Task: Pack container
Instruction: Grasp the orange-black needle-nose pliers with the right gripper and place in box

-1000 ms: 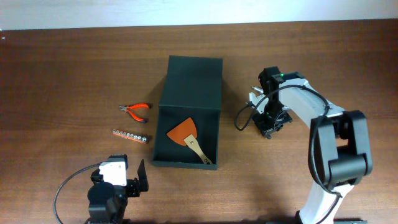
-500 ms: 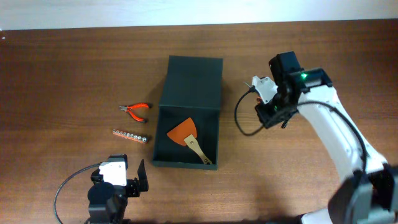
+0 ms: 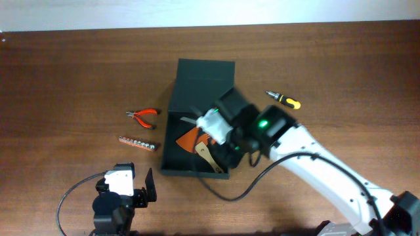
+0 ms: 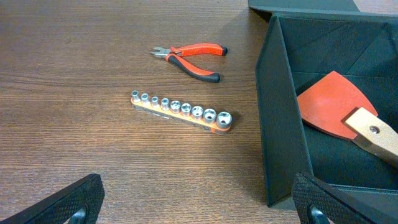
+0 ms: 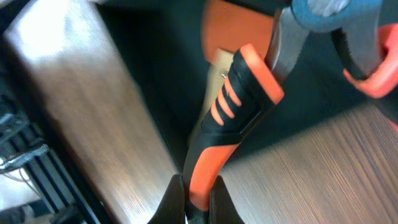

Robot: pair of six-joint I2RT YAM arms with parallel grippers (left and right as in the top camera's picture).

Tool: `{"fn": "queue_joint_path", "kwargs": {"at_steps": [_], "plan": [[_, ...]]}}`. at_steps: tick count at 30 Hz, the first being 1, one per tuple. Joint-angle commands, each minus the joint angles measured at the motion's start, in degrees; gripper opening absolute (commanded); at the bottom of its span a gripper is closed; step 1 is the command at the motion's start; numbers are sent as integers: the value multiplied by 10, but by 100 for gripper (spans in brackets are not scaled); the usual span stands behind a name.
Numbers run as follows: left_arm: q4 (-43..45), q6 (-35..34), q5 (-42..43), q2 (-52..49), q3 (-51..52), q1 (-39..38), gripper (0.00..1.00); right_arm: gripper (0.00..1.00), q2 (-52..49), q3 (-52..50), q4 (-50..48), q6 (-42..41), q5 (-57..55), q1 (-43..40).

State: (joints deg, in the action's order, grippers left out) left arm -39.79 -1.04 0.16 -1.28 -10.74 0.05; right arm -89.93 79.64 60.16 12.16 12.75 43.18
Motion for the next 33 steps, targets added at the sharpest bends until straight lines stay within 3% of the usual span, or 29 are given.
{"fn": "queue_joint_path", "kwargs": {"at_steps": [1, 22, 23, 25, 33], "plan": [[1, 11, -4, 5, 3, 3, 99, 4, -24, 14, -20, -7, 6, 26], [1, 11, -4, 5, 3, 3, 99, 4, -207, 14, -82, -7, 12, 38], [1, 11, -4, 5, 3, 3, 99, 6, -212, 14, -84, -7, 12, 38], [1, 11, -4, 5, 3, 3, 99, 22, -215, 13, -89, -7, 10, 37], [1, 11, -4, 5, 3, 3, 99, 41, -215, 13, -90, -7, -58, 36]]}}
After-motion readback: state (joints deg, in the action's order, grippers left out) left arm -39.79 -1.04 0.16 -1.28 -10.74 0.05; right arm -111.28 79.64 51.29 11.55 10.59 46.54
